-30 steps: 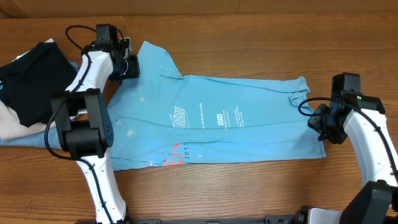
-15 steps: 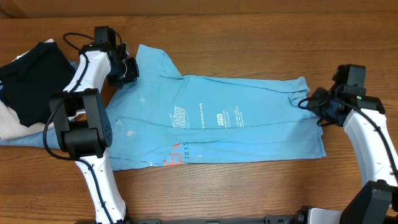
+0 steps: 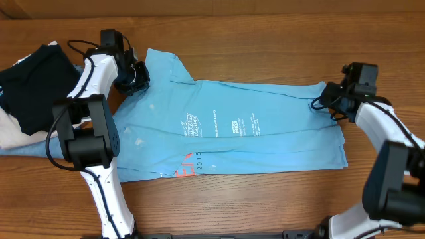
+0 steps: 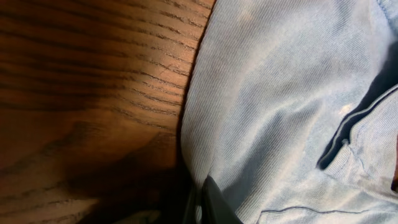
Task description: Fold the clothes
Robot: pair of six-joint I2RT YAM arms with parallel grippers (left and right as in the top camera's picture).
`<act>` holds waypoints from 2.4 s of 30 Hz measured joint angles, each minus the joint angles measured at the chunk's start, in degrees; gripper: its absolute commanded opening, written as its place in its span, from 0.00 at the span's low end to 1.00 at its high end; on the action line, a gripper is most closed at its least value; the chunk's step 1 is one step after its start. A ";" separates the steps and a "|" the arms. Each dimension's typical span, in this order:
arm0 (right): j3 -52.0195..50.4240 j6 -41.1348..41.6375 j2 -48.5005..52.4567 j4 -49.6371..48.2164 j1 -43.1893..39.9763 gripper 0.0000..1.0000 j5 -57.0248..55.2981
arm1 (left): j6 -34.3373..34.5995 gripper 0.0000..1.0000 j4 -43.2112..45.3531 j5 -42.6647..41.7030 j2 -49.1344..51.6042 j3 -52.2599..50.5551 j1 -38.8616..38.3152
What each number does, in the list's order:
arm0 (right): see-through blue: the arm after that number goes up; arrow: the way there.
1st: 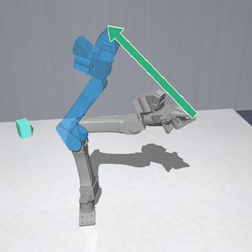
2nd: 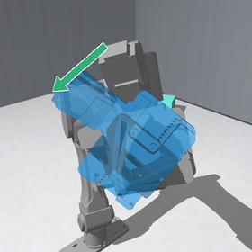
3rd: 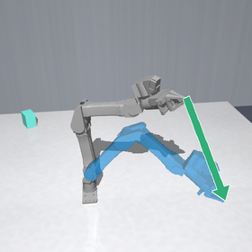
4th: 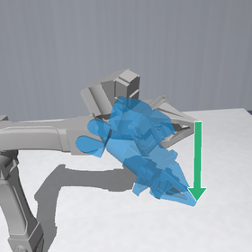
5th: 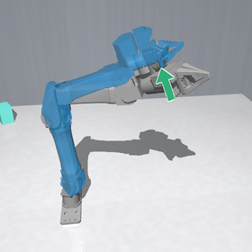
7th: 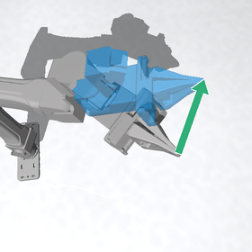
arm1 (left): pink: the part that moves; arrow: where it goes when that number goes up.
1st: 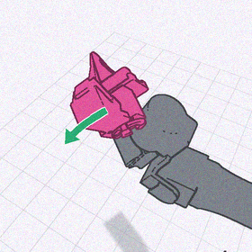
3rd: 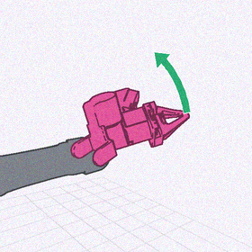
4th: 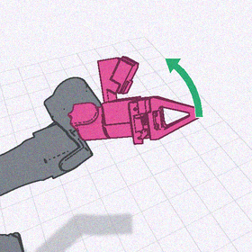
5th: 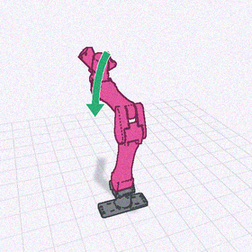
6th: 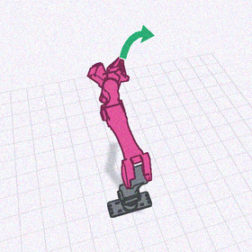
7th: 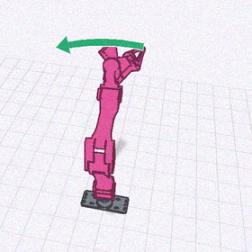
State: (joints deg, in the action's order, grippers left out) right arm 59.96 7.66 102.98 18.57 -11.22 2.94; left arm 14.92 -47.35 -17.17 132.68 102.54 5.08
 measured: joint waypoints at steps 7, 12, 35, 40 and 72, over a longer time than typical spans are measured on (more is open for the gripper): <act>0.00 -3.10 3.21 -3.89 0.00 0.44 -1.88 | 0.00 0.08 -0.02 -0.04 0.00 0.00 0.00; 0.00 -6.91 3.28 -4.39 0.02 0.41 -2.45 | 0.00 0.09 -0.02 -0.04 0.00 0.00 0.00; -0.02 -22.51 4.13 -3.72 0.02 0.40 -1.84 | 0.00 0.10 -0.02 -0.22 0.00 0.00 0.00; -0.02 -23.69 4.33 -3.39 0.00 0.40 -1.40 | 0.00 0.10 -0.02 -0.24 0.00 0.00 0.00; -0.02 -33.57 4.35 -4.04 -2.14 0.45 -1.68 | 0.00 0.11 -0.02 -0.22 0.00 0.00 0.00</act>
State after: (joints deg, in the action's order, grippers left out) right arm 59.94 -25.91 107.33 14.52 -13.37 1.26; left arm 14.92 -47.37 -17.39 132.68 102.54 5.08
